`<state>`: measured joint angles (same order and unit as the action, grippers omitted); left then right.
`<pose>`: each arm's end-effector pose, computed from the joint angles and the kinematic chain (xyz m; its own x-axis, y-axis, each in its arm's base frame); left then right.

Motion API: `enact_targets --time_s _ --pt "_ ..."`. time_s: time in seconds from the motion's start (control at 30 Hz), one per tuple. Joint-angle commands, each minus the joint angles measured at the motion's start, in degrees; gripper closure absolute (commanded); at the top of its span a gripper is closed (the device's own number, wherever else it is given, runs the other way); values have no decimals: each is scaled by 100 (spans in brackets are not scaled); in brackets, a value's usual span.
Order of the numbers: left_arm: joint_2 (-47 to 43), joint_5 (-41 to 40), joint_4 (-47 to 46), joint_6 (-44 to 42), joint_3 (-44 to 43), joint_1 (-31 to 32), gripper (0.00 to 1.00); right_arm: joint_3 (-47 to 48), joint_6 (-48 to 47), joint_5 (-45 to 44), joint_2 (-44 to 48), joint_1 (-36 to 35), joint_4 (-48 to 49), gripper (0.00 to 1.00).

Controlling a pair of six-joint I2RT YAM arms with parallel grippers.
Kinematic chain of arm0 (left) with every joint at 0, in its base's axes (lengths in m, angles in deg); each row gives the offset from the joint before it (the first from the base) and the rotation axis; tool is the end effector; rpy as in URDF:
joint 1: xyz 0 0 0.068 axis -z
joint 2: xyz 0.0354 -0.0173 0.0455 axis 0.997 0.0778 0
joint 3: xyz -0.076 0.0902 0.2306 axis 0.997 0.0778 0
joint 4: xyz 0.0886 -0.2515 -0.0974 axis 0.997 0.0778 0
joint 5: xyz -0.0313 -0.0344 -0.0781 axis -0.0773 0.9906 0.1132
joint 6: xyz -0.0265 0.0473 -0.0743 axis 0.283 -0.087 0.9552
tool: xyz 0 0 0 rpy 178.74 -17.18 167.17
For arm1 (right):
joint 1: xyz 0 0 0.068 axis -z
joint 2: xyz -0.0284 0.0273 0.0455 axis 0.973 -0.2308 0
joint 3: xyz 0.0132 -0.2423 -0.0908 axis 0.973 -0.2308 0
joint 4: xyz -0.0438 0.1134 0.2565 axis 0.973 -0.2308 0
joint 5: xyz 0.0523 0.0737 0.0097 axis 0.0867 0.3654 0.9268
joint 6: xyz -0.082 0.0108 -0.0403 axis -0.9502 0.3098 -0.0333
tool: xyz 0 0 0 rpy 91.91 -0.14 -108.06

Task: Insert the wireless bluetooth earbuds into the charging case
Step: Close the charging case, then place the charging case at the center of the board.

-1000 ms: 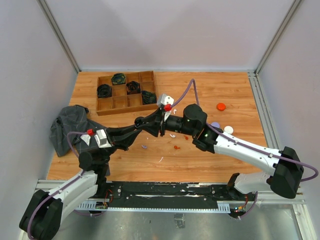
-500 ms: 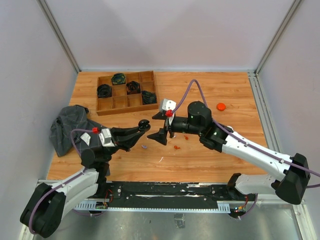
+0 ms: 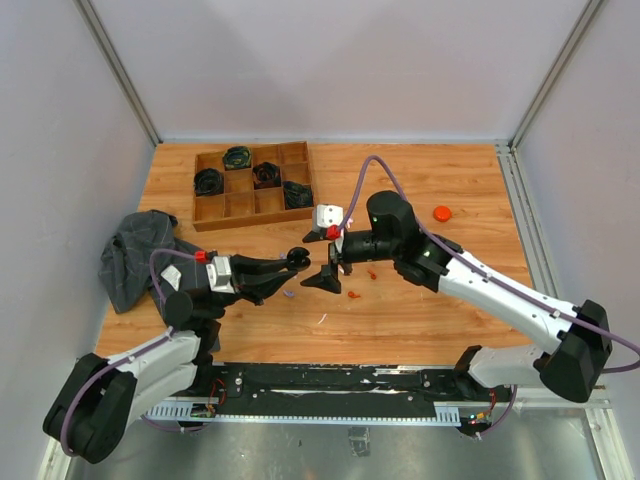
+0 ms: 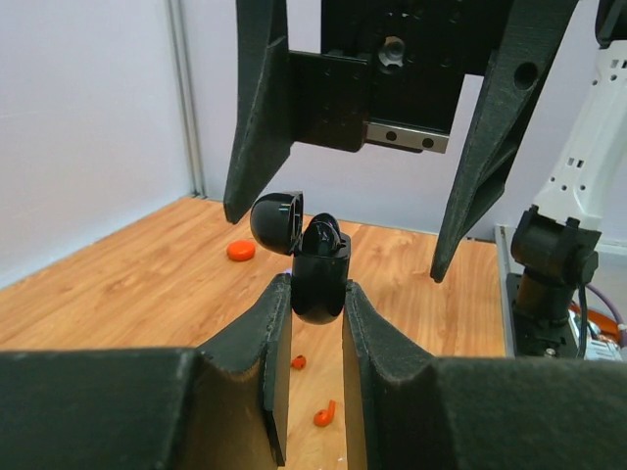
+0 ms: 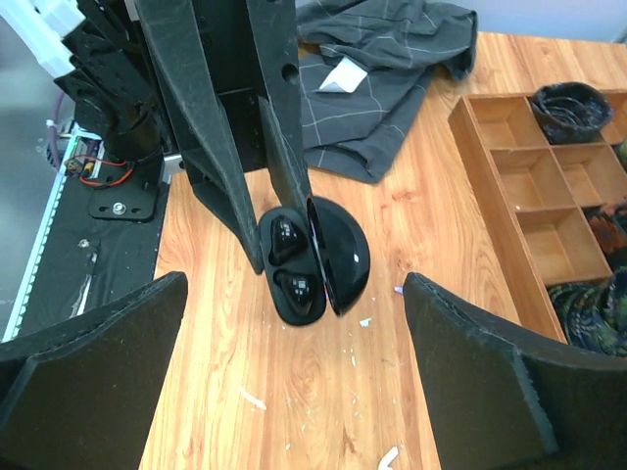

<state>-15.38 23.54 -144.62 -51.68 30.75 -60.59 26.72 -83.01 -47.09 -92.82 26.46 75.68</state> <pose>0.1636 -0.1340 0.2227 0.1849 -0.3759 -0.9080 0.9293 0.3675 0.0371 0.1863 0.3028 0.3325 0.1200 -0.1722 -0.9777 -0.9925 0.0016 -0.1221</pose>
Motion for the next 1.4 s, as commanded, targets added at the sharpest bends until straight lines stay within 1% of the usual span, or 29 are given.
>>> enact_targets --time_s 0.0,0.13,0.5,0.6,0.73,0.8,0.9,0.97,1.17,1.37 --pt "100 128 -388 110 -141 24 100 318 -115 583 -279 51 -188 8" --pt "113 -192 -147 107 -163 20 100 347 -127 812 -333 54 -227 10" --pt "113 -1221 1472 51 -463 19 100 224 -250 748 -240 59 -329 12" --pt "66 -1518 1943 160 -539 21 100 154 -242 357 -186 62 -334 11" --pt "-65 -2051 3078 429 -747 23 100 -23 -53 -823 -61 62 -293 8" --pt "-168 -2478 3780 554 -877 19 100 -197 84 -1309 24 60 -190 8" --pt "-287 -3276 4893 845 -1074 14 100 -522 288 -1794 151 62 -18 7" --pt "-329 -3605 5408 1028 -1152 -25 99 -826 423 -2056 257 62 130 6" --pt "-248 -3912 6278 1454 -1102 -274 96 -1752 643 -2728 700 61 758 3" --pt "353 -3956 6739 1952 -1098 -660 94 -2423 713 -3275 845 61 1314 2"
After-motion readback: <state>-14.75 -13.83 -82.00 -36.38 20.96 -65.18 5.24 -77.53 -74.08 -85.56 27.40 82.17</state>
